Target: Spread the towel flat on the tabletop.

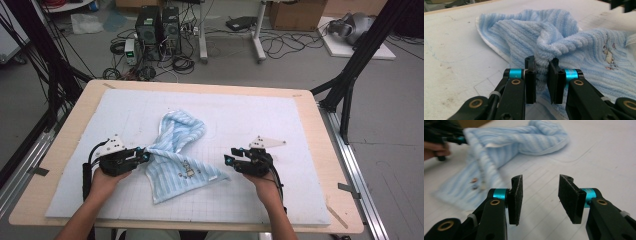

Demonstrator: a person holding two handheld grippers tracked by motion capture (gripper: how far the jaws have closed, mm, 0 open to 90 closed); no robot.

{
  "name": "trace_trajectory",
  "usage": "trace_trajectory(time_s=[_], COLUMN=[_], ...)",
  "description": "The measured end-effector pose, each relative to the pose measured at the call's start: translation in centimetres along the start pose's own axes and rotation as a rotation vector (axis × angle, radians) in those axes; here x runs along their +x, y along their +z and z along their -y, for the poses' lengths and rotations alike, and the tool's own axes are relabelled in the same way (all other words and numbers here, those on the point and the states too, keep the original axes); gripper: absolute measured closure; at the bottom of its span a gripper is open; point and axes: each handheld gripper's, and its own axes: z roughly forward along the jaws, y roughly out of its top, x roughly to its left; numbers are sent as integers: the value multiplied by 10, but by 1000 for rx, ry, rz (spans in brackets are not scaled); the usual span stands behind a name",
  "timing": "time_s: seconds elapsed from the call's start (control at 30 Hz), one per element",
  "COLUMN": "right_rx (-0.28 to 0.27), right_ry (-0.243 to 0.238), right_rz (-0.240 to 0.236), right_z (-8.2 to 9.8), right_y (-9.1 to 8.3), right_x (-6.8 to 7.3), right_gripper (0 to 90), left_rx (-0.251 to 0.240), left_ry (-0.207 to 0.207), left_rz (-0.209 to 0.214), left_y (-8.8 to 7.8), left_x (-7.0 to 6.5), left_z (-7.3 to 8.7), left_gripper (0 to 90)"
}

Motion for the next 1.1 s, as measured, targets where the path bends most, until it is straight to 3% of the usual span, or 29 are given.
trace_trajectory(time_s=[0.13, 0.2, 0.4, 0.5, 0.57, 0.67, 0.77, 0.8, 0.87, 0.93, 0.97, 1.1], right_rx=[48, 71, 186, 197, 191, 208, 204, 221, 259, 251, 248, 252], right_ry=[-24, -37, -58, -64, -40, -23, -12, -16, -114, -137, -147, -176], right_rz=[26, 15, 23, 26, 34, 62, 98, 115, 181, 166, 162, 182], right_z=[-13, -19, -37, -44, -47, -49, -54, -56, -60, -61, -61, -62], right_y=[28, 45, 96, 116, 127, 142, 155, 158, 162, 162, 163, 160], right_x=[1, 2, 10, 14, 16, 18, 20, 22, 26, 24, 24, 22], right_gripper=[543, 541, 512, 474, 431, 352, 344, 385, 530, 740, 798, 828], left_rx=[-1, -1, -3, -4, -4, -4, 0, -1, -1, -1, -2, -3], left_ry=[-1, 0, 0, -1, -3, -3, -2, -2, -1, -2, -5, -5], left_rz=[-2, -1, 0, 3, 4, 5, 9, 9, 7, 8, 6, 5], left_y=[-1, -1, -1, -1, -1, -1, 0, 0, 0, 0, -1, -2], left_x=[1, 1, 1, 0, 1, 1, 0, 0, 1, 1, 1, 2], left_z=[0, 0, 0, 1, 1, 1, 1, 1, 1, 2, 2, 2], left_gripper=[778, 778, 778, 778, 779, 779, 779, 779, 780, 780, 780, 780])
